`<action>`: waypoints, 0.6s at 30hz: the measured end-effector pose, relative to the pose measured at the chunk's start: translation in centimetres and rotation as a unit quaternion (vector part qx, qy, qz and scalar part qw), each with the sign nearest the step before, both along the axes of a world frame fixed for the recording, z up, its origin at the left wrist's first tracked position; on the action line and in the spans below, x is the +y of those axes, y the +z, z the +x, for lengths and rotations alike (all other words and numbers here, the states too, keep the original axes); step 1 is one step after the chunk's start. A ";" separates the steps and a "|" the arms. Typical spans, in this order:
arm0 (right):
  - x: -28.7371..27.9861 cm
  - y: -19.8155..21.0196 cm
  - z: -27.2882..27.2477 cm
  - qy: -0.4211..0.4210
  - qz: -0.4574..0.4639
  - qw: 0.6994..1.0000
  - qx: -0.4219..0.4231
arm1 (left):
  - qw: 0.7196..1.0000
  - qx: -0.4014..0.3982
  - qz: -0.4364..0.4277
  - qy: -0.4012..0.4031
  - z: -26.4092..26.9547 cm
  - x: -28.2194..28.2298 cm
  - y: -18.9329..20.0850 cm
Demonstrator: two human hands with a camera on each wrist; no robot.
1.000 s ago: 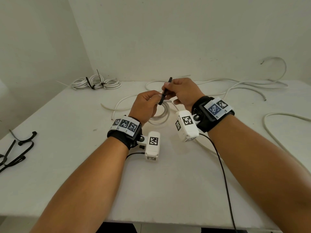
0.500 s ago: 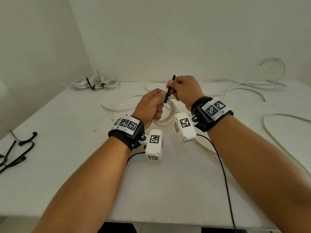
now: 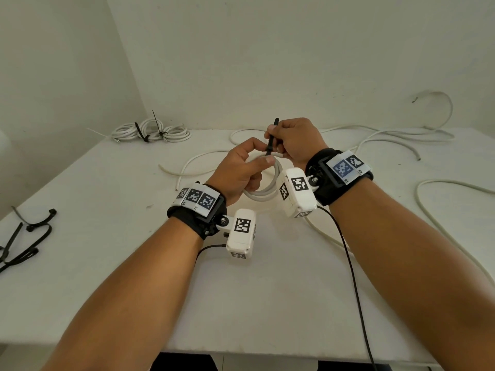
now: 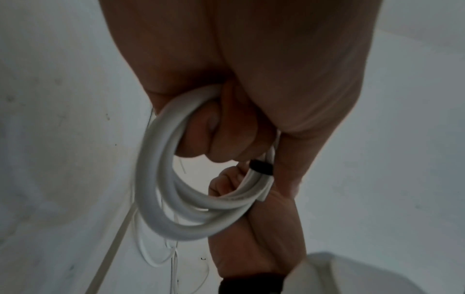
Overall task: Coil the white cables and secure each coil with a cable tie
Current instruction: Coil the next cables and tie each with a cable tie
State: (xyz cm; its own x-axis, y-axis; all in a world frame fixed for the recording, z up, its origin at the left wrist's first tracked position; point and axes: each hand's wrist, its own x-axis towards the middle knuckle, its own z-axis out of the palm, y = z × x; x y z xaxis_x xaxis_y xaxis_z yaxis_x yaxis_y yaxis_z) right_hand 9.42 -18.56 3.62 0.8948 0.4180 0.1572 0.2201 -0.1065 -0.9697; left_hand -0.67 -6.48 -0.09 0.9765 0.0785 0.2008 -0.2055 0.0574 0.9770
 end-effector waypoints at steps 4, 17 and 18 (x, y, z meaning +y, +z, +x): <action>-0.3 -0.3 0.3 -0.007 0.014 1.000 0.014 | 1.000 -0.002 0.029 -0.010 0.1 -0.2 -0.2; -0.6 -1.0 -0.8 0.244 -0.055 0.964 0.094 | 0.992 0.011 -0.119 0.041 -0.4 3.5 0.8; -0.4 -1.1 -1.0 0.235 -0.035 0.965 0.112 | 0.993 0.011 -0.115 0.032 -0.4 3.6 0.8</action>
